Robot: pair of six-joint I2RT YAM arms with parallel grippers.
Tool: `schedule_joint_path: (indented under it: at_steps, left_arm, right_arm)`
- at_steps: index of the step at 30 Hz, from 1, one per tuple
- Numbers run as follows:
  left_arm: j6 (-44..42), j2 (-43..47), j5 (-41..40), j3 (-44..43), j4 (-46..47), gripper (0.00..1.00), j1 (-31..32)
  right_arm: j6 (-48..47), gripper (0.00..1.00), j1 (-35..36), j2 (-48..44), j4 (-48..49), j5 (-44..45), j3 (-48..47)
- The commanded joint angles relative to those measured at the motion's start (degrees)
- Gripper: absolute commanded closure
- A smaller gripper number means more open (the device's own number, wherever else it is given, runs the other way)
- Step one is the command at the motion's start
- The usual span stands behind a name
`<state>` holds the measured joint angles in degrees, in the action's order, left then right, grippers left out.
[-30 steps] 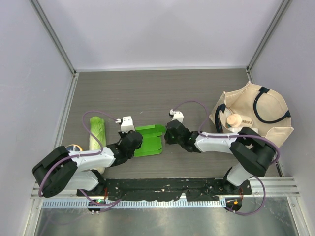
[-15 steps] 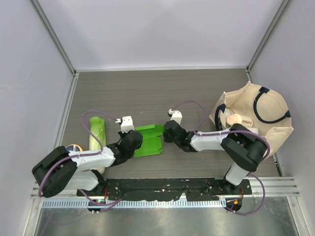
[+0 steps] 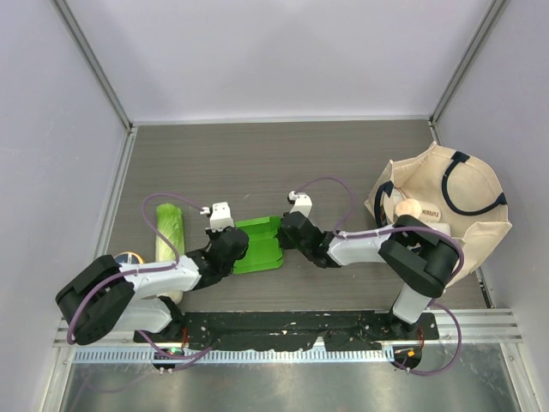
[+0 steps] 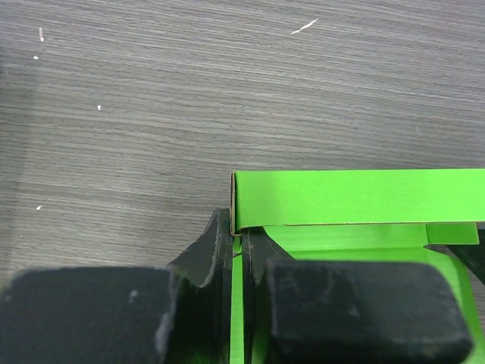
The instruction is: Fold the paper box
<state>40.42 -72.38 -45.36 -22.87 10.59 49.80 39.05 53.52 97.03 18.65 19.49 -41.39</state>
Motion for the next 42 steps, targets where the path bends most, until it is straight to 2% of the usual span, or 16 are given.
schedule_joint_path:
  at_steps: [1,20,22,25,26,28,29,31,32,36,38,42]
  left_arm:
    - [1.06,-0.66,-0.25,-1.65,-0.13,1.00,-0.06]
    - [1.59,-0.66,0.45,-1.39,-0.22,1.00,-0.05]
    - [0.97,-0.66,0.19,-1.30,0.04,1.00,-0.05]
    - [-0.96,-0.22,-0.16,-1.38,-0.13,1.00,-0.05]
    - [-1.57,-0.04,-0.16,-1.38,-0.13,1.00,-0.05]
    - [-3.15,0.48,-0.25,-1.30,0.04,1.00,-0.06]
    - [-3.59,1.01,-0.43,-1.12,0.13,1.00,-0.14]
    - [-5.00,1.54,-0.51,-0.95,0.39,1.00,-0.06]
    - [-5.61,2.06,-0.34,-0.77,0.74,1.00,-0.14]
    - [-7.37,2.94,-0.43,-0.51,1.80,1.00,-0.05]
    - [-7.99,2.95,-0.34,-0.33,2.07,1.00,-0.05]
    - [-8.34,2.59,0.10,-0.15,2.68,1.00,-0.06]
  right_arm:
    - [-2.48,1.00,1.24,0.52,1.65,0.20,-4.40]
    - [-1.26,1.00,1.15,7.12,4.03,-4.46,-3.18]
    - [-2.39,1.00,1.15,4.76,0.79,-4.54,-3.26]
    - [-6.08,0.96,0.98,-0.87,-13.94,-7.00,-8.34]
    - [-7.39,0.92,0.98,-3.40,-23.92,-6.83,-11.67]
    - [-11.33,0.86,0.80,-6.40,-30.05,-8.23,-12.58]
    - [-12.58,0.76,0.63,-9.81,-35.65,-8.15,-13.10]
    - [-19.14,0.73,0.01,-12.30,-39.90,-11.12,-13.80]
    - [-21.45,0.68,-0.17,-13.35,-43.93,-11.22,-15.46]
    - [-28.93,0.58,-0.96,-13.98,-48.45,-9.12,-20.74]
    - [-32.61,0.54,-2.09,-12.75,-48.54,-11.56,-23.46]
    - [-36.49,0.53,-3.94,-8.36,-49.24,-11.83,-27.77]
